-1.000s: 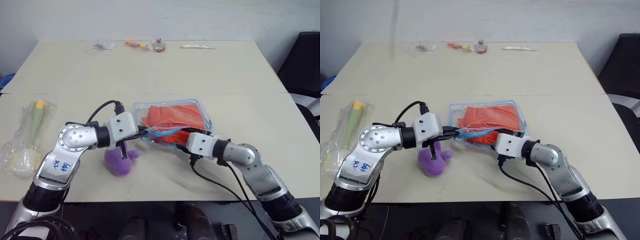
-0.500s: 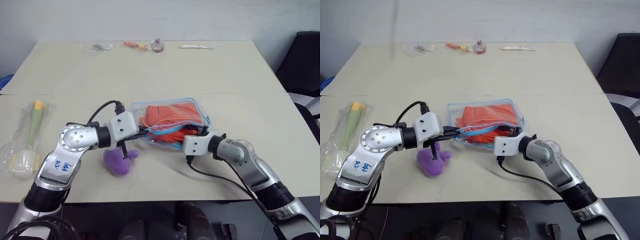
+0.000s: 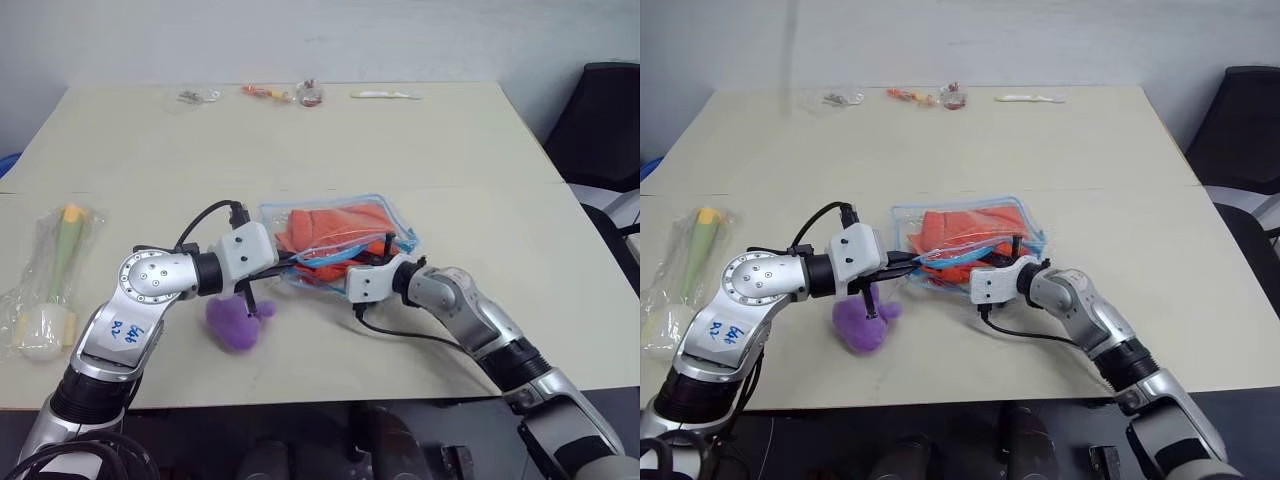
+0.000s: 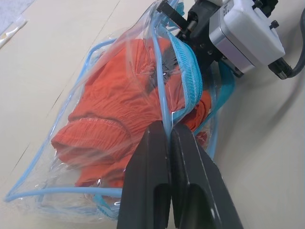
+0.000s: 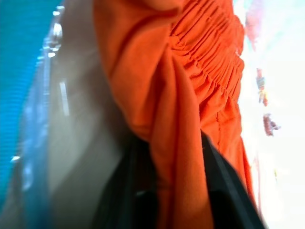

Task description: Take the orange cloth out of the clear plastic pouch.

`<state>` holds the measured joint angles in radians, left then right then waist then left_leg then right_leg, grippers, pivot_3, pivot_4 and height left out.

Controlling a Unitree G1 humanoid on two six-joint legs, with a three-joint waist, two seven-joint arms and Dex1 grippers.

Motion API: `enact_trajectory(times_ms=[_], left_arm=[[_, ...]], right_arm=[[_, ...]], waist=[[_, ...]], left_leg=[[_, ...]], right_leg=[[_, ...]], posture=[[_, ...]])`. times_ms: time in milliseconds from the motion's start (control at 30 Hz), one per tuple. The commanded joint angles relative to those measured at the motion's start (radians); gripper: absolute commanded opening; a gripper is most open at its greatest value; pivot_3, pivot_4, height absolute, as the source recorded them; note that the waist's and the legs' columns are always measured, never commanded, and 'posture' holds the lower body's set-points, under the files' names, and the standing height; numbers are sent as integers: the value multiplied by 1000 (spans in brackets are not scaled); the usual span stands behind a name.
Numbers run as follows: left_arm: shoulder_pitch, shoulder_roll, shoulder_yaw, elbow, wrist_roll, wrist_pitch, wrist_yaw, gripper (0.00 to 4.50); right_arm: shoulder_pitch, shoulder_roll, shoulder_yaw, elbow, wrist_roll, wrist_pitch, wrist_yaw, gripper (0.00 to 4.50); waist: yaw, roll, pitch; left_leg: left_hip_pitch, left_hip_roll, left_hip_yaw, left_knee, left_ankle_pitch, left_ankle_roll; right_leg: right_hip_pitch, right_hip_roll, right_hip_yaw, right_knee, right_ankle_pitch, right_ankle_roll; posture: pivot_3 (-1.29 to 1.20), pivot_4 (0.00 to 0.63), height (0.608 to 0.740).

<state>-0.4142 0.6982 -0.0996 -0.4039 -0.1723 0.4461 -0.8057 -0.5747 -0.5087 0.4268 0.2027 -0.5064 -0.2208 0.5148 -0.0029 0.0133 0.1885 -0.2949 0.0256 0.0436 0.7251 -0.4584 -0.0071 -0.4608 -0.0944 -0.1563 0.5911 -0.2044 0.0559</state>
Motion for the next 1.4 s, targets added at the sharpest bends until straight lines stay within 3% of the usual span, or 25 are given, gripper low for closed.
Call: enact_trajectory(times_ms=[33, 133, 233, 333, 533, 667, 800, 967, 1167, 1267, 1400], left_arm=[[-7, -4, 8, -33, -2, 3, 11, 0], [-15, -14, 3, -19, 13, 18, 34, 0], [-29, -28, -17, 20, 65, 22, 77, 0], [-50, -48, -42, 66, 110, 20, 115, 0], [-123, -117, -53, 158, 149, 29, 177, 0], [-196, -194, -24, 198, 110, 52, 205, 0], [-228, -176, -59, 261, 186, 15, 222, 0], [-180, -132, -63, 288, 210, -20, 196, 0], [-83, -101, -16, 210, 149, 38, 148, 0], [-46, -90, 21, 152, 93, 76, 117, 685], [-36, -45, 54, 98, 43, 69, 55, 1932]], right_arm=[[38, -10, -7, 23, 17, 20, 37, 35], [63, -15, -43, -54, 99, 30, 92, 35], [115, -29, -109, -223, 305, 122, 241, 35], [140, -84, -181, -394, 507, 226, 391, 35], [172, -200, -208, -561, 707, 278, 605, 35], [197, -216, -189, -573, 726, 297, 640, 35], [192, -214, -232, -614, 843, 401, 658, 35], [129, -320, -406, -634, 1024, 567, 691, 35], [21, -498, -640, -494, 1156, 698, 737, 35], [-34, -543, -677, -363, 1100, 665, 721, 0], [-58, -574, -625, -157, 849, 399, 648, 0]], waist=[[0, 0, 0], [3, 0, 0], [4, 0, 0], [5, 1, 0], [11, 1, 1], [18, 0, 1], [25, 0, 1], [26, 0, 1], [30, 0, 1], [29, 0, 1], [28, 0, 1]], left_leg=[[0, 0, 0, 0, 0, 0], [-1, 0, -1, 0, 0, 0], [-2, 0, -2, 0, 0, 0], [-2, -1, -3, 0, 0, 0], [-2, -1, -2, 0, 0, 0], [-2, -2, -2, 0, 0, 1], [-2, -2, -1, 1, 0, 1], [-2, -2, -1, 1, 0, 1], [-2, -2, -2, 2, 0, 1], [-3, -2, -2, 2, 0, 2], [-3, -2, -1, 2, 0, 2]], right_leg=[[0, 0, 0, 0, 0, 0], [0, 0, 0, 0, 0, 0], [-1, 0, -1, -1, 0, 0], [-1, 0, -2, -1, 0, 0], [-1, 0, -2, -1, 0, 0], [-1, 0, -2, -1, 0, 1], [-1, 0, -2, -1, 1, 1], [-1, 0, -2, -1, 1, 1], [-1, -1, -2, -2, 1, 1], [-1, -1, -2, -2, 1, 1], [-1, -2, -2, -2, 1, 1]], posture=[[0, 150, 740], [0, 150, 740], [0, 150, 740], [0, 150, 740], [0, 150, 740], [0, 150, 740], [0, 150, 740], [0, 150, 740], [0, 150, 740], [0, 150, 740], [0, 150, 740]])
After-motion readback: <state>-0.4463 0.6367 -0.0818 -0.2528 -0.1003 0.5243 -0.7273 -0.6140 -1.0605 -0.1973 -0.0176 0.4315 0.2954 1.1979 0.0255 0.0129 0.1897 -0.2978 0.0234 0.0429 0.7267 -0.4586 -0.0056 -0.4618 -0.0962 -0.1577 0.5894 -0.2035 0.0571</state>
